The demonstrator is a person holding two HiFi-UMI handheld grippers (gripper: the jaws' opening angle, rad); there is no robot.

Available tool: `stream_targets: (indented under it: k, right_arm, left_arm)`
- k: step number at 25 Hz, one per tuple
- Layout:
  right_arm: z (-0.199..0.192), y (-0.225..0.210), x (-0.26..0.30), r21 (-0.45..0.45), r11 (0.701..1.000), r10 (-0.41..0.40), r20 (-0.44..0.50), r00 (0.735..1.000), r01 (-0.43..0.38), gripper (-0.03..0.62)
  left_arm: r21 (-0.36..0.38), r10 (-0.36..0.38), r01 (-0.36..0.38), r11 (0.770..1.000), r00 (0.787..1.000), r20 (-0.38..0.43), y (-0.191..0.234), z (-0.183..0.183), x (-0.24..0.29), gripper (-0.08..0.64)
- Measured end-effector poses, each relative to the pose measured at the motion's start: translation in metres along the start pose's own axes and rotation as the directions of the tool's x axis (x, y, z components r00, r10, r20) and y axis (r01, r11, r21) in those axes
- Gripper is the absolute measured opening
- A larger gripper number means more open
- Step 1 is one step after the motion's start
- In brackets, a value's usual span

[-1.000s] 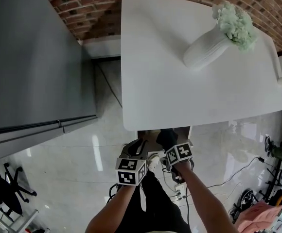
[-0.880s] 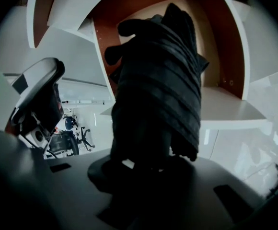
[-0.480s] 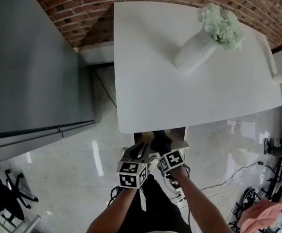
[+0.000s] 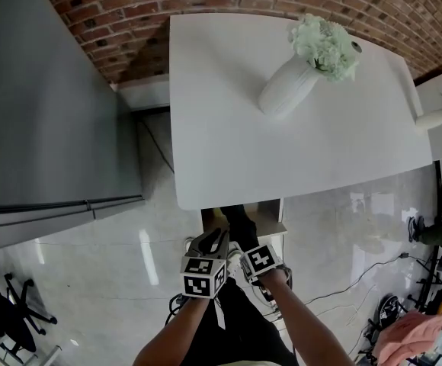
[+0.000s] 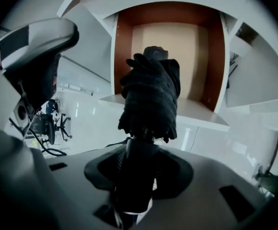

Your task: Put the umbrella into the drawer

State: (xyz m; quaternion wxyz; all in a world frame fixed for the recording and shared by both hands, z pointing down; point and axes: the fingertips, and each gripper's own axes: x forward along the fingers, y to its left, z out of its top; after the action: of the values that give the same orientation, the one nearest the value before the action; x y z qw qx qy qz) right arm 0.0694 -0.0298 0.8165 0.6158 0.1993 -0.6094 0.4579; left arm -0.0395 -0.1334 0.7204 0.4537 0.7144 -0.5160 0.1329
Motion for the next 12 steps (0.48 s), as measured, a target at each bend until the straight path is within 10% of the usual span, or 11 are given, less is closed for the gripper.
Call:
stream_targets:
  k: [12]
  right_arm:
    - [-0.006, -0.014, -0.033, 0.015, 0.997, -0.076, 0.097, 0.992, 0.075, 0.153]
  left_arm:
    - [0.02, 0.0, 0.001, 1.0, 1.0, -0.018, -0.024, -0.006, -0.011, 0.062]
